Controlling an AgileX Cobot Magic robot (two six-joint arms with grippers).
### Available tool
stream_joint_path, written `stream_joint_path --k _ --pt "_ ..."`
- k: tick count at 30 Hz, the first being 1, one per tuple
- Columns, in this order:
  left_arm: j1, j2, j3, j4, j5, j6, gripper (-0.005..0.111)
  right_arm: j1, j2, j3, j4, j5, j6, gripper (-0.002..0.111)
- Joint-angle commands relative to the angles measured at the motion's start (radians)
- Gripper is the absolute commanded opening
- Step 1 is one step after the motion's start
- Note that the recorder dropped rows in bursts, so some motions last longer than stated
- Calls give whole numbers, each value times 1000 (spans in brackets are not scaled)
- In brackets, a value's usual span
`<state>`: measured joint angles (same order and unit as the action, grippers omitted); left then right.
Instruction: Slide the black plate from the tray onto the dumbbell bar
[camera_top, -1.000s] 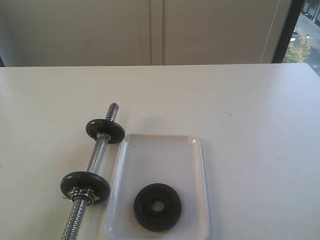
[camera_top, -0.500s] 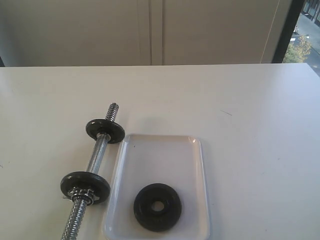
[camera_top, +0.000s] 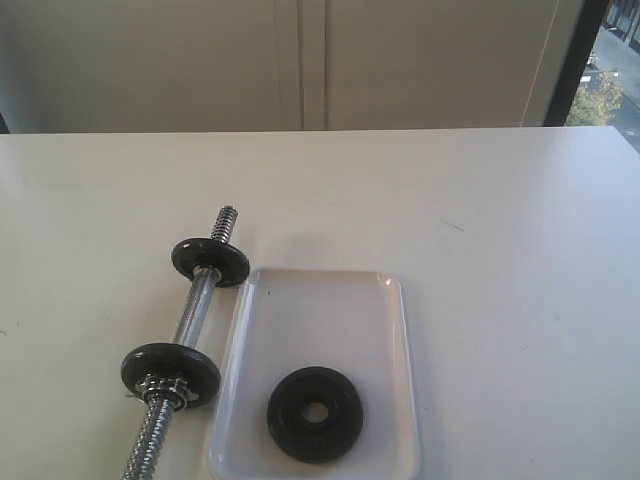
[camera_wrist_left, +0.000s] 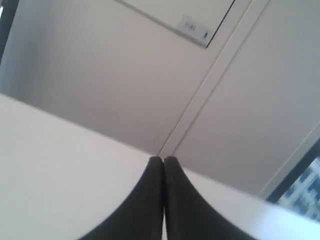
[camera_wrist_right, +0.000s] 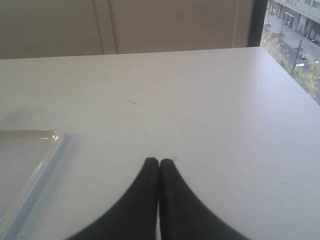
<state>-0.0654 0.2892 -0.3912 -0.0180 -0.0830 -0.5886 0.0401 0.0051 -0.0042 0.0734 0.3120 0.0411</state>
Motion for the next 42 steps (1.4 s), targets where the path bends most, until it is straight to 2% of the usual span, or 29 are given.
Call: stream_joint_path --k 1,3,5,7,10,15,17,23,30,35,38,42 --pt "-41 288 -219 36 350 217 0 -1 -5 4 5 -15 -1 0" --pt "-88 485 -337 -60 531 440 0 -1 -5 4 5 -15 -1 0" --pt "-138 668 -446 -190 652 623 0 -1 -5 4 5 -15 -1 0" --pt "-176 813 -515 -292 681 703 0 -1 -5 4 5 -15 -1 0" --pt "-256 1027 -611 -334 648 705 0 -1 -5 4 5 -15 -1 0" --pt "-326 1212 -694 -307 590 705 0 -1 -5 4 5 -15 -1 0" --pt "-327 1274 -738 -291 572 671 0 -1 -5 4 5 -15 -1 0" --pt "-327 1356 -807 -276 609 666 0 -1 -5 4 5 -15 -1 0" --pt "-327 1414 -809 -166 648 564 0 -1 -5 4 5 -15 -1 0" --pt "-327 1425 -809 -294 616 562 1 -1 -5 4 5 -15 -1 0" --pt "-342 1428 -809 -311 599 607 12 -1 -5 4 5 -15 -1 0" --pt "-362 1436 -809 -311 599 641 41 -1 -5 4 5 -15 -1 0"
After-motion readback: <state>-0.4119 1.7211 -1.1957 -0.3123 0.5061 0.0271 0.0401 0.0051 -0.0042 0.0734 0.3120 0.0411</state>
